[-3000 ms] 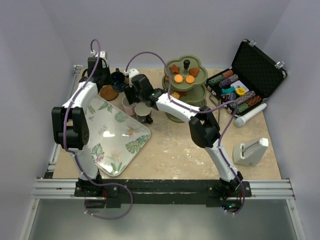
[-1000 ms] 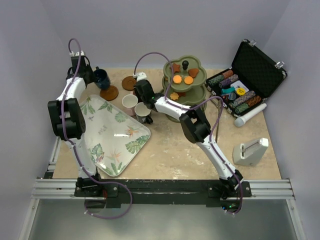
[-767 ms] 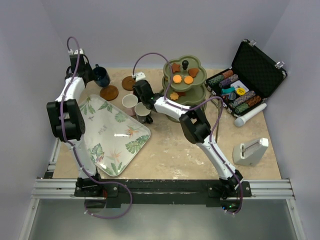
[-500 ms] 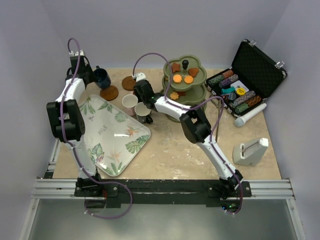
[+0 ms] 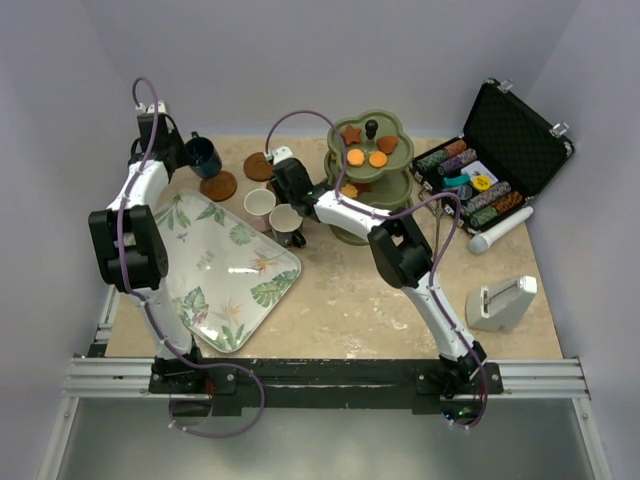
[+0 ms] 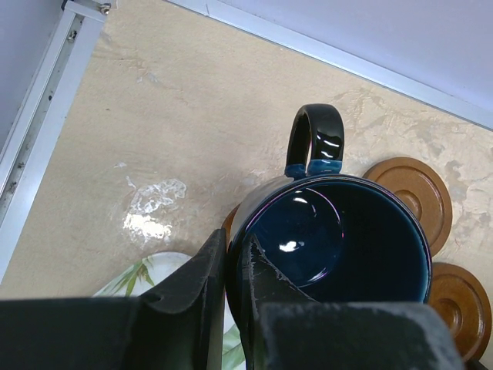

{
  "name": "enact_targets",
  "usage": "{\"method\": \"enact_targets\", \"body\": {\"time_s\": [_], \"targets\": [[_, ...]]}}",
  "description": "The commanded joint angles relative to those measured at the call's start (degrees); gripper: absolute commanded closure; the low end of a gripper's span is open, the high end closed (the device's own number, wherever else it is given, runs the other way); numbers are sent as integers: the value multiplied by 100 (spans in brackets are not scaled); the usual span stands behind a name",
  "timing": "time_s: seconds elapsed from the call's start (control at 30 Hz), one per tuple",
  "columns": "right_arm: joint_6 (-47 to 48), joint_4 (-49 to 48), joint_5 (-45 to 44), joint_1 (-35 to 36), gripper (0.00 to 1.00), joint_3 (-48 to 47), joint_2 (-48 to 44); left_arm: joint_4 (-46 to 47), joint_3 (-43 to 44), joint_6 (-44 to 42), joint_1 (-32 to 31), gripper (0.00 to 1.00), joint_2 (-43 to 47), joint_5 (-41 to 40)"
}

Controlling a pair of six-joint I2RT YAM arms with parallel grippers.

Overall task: Serve the afternoon tea
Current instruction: Pick up the cup at the center of the board.

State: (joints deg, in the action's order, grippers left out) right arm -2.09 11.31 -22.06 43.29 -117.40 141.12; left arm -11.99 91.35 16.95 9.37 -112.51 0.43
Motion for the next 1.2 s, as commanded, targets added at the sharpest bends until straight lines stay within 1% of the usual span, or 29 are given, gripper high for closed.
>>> {"method": "enact_targets", "body": {"time_s": [0.0, 0.07, 0.13, 0.23, 0.27, 0.33, 0.43, 0.5, 0.67, 0.87, 1.0, 1.03, 1.17], "targets": [[112, -111, -167, 13, 51, 95, -454, 654, -82, 98, 13, 100, 598, 151], [112, -94, -175, 22, 50, -1, -471, 680, -196, 89, 13, 100, 686, 133], [121, -85, -193, 22, 45, -115, -515, 715, -337, 107, 13, 100, 791, 159], [174, -94, -70, 13, 34, -282, -647, 715, -495, 150, 4, 100, 879, 186], [374, -50, -26, 22, 30, -405, -682, 698, -565, 177, 4, 100, 897, 186], [419, 29, 70, 31, 24, -537, -770, 698, -740, 203, -14, 100, 959, 247], [420, -41, 290, 31, 18, -520, -1068, 750, -987, 212, -40, 100, 1081, 195], [367, -33, 387, 31, 16, -529, -1209, 768, -1075, 221, -58, 100, 1117, 212], [253, 3, 685, 57, 15, -337, -1604, 733, -1093, 221, -49, 100, 1222, 335], [296, 116, 1598, 215, 16, 515, -2316, 628, -1268, 177, -49, 100, 1486, 388], [253, 205, 1687, 329, 18, 1043, -2712, 610, -1611, 116, -40, 100, 1732, 318], [44, 222, 1714, 321, 18, 1227, -2808, 584, -1638, 107, -40, 100, 1776, 318], [-28, 144, 1626, 295, 21, 1746, -3055, 540, -1726, 54, -40, 100, 1934, 397]]}}
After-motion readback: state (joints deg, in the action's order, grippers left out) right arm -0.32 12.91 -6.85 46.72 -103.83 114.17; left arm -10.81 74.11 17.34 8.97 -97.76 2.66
